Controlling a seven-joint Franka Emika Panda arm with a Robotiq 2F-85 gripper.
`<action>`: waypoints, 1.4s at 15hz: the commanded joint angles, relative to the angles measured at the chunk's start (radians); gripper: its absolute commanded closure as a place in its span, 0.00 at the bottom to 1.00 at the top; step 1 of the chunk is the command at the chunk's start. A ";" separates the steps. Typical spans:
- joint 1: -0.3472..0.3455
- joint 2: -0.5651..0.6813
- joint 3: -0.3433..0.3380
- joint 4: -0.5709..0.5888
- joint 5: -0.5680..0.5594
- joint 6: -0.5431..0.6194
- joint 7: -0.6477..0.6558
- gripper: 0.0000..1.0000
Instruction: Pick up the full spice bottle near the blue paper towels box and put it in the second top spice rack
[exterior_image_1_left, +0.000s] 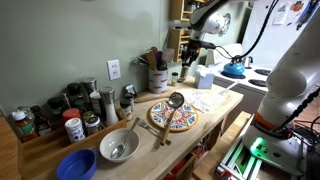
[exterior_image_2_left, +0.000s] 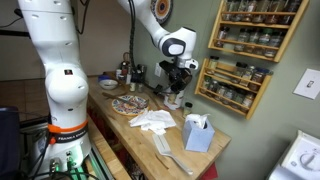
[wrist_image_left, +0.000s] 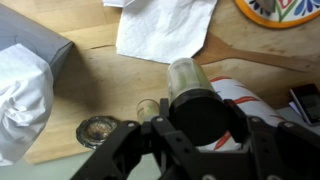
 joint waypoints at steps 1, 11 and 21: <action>0.022 -0.226 -0.032 -0.074 0.044 -0.083 0.021 0.70; -0.034 -0.500 -0.028 -0.009 -0.111 -0.025 0.121 0.70; -0.006 -0.507 -0.111 0.057 -0.094 0.043 0.085 0.45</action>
